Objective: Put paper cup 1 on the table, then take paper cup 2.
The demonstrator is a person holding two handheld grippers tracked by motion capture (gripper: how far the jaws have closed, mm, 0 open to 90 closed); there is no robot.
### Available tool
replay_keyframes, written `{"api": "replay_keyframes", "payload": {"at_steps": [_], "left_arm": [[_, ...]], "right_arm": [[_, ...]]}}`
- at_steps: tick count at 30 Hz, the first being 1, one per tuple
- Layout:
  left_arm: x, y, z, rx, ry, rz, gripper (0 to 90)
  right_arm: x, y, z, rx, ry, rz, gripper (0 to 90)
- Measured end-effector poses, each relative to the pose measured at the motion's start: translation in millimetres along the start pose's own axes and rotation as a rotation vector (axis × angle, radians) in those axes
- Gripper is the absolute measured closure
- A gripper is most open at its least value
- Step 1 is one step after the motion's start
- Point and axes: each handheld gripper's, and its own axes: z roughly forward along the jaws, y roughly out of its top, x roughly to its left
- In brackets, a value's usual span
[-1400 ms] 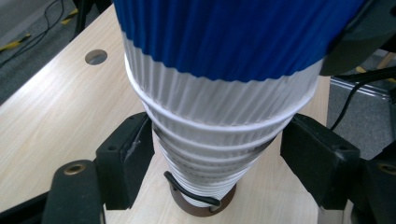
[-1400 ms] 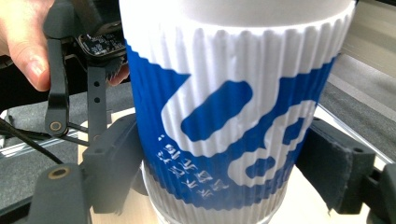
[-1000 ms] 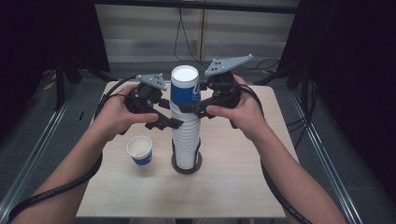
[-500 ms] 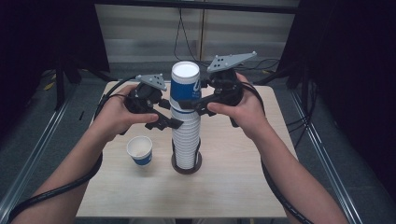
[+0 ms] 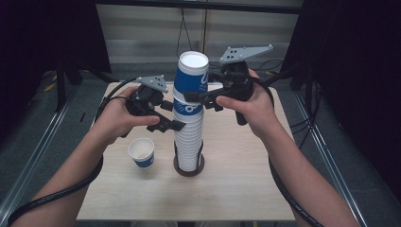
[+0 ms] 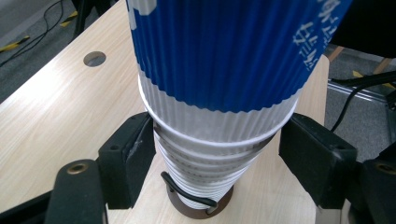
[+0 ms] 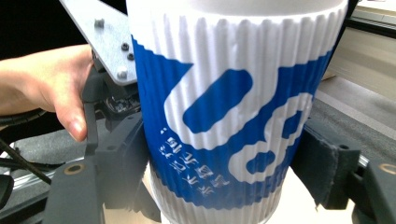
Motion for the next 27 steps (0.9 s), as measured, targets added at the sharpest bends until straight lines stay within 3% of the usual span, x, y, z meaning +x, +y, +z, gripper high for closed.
{"api": "replay_keyframes", "payload": {"at_steps": [13, 20, 27], "left_arm": [[-0.4, -1.1, -1.2, 0.002, -0.004, 0.008, 28.0], [0.0, -5.4, -1.3, 0.011, 0.009, 0.006, 28.1], [-1.7, -12.0, -2.5, 0.037, 0.012, 0.002, 25.7]], "right_arm": [[-0.2, 11.5, -10.1, -0.041, -0.001, 0.003, 24.8], [-2.1, 15.9, -20.5, -0.093, 0.005, 0.029, 24.7], [-11.1, 12.6, -37.6, -0.116, -0.032, 0.041, 24.6]]}}
